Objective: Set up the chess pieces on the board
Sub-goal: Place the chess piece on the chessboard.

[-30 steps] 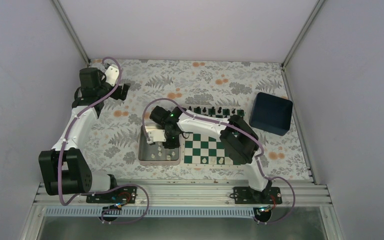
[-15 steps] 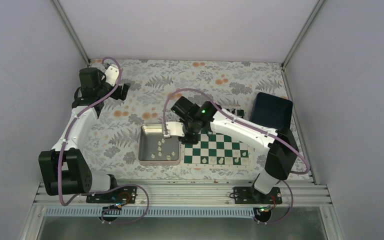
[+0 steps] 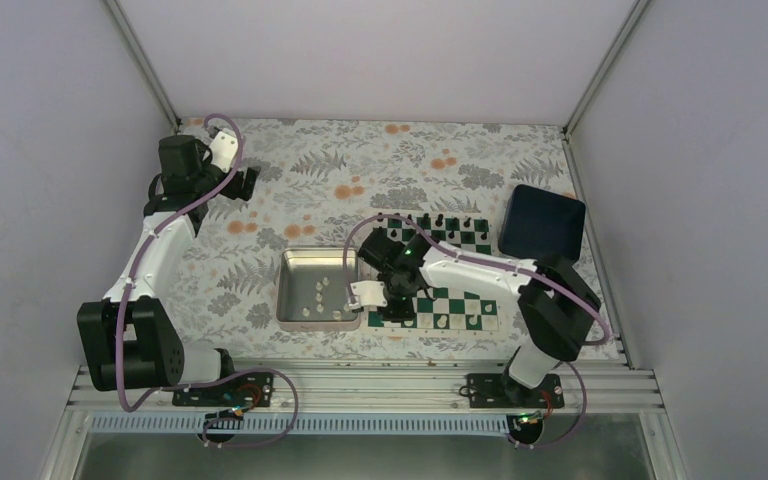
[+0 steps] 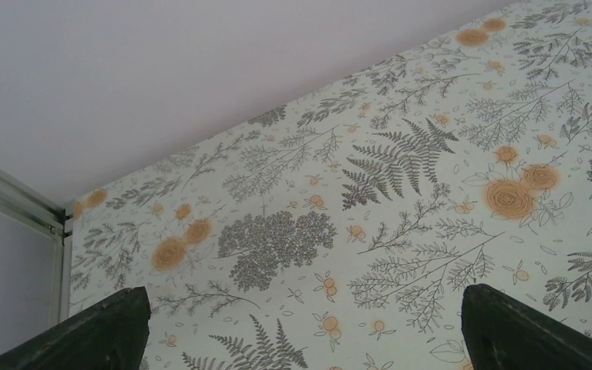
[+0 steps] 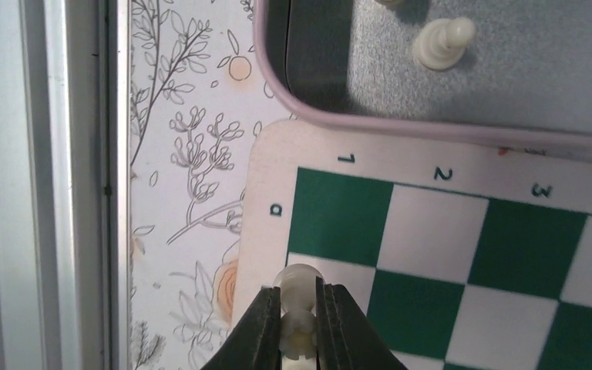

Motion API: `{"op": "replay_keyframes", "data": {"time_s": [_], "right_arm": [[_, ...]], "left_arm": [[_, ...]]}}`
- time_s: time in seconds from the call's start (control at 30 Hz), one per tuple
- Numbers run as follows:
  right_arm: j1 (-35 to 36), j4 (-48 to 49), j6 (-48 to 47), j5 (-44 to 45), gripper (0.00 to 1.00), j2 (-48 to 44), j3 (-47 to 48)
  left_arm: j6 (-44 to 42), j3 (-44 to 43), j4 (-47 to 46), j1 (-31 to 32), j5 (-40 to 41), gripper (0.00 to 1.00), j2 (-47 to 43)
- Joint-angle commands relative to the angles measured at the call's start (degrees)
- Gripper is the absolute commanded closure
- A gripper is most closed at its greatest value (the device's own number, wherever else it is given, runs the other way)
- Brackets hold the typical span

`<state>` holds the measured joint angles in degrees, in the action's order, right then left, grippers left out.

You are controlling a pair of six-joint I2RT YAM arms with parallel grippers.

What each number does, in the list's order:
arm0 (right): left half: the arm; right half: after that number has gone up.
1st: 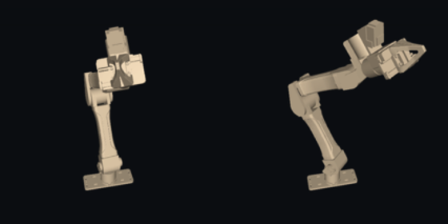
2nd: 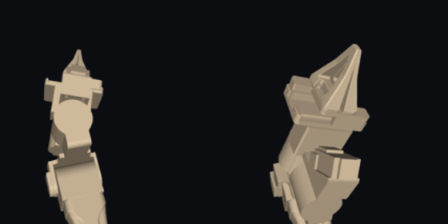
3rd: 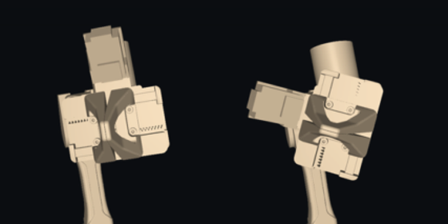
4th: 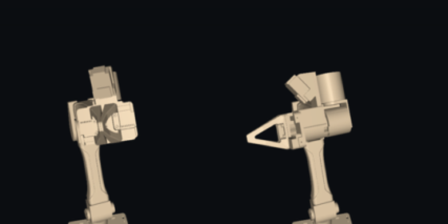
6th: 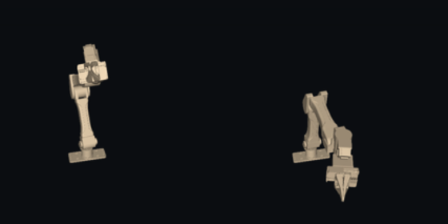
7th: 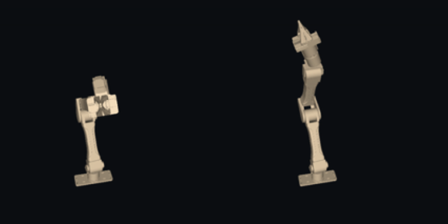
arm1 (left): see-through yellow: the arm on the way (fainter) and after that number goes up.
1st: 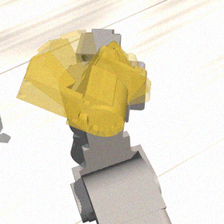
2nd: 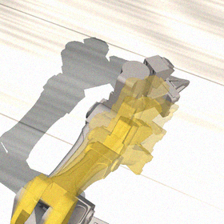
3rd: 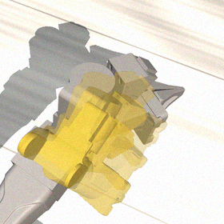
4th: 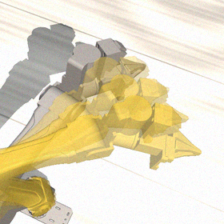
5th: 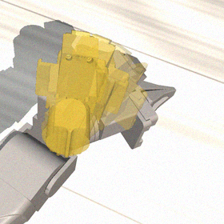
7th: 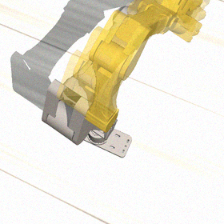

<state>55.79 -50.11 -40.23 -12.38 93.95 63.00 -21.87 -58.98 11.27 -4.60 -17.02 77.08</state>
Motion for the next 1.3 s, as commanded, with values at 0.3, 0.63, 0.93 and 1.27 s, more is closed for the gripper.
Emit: {"op": "replay_keyframes", "data": {"time_s": [0.3, 0.63, 0.93, 1.27], "right_arm": [[0.0, 6.4, -1.3, -3.4, 0.91, 6.7, 1.3], [0.0, 7.5, -1.9, -1.8, 0.91, 8.6, 1.6], [-0.1, 7.4, -2.1, -1.0, 0.81, 9.3, 1.6], [-0.2, 1.4, -2.1, 1.5, 0.55, 3.0, 8.4]], "left_arm": [[-0.4, -0.3, -1.3, 0.2, 0.3, 0.00, -0.5], [-0.5, -0.2, -1.5, 0.2, 0.2, 0.00, 0.0], [-0.5, -0.2, -1.4, 0.2, 0.1, 0.00, 0.1], [-0.5, -0.5, -1.2, 0.2, -0.1, 0.00, 0.0]]}}
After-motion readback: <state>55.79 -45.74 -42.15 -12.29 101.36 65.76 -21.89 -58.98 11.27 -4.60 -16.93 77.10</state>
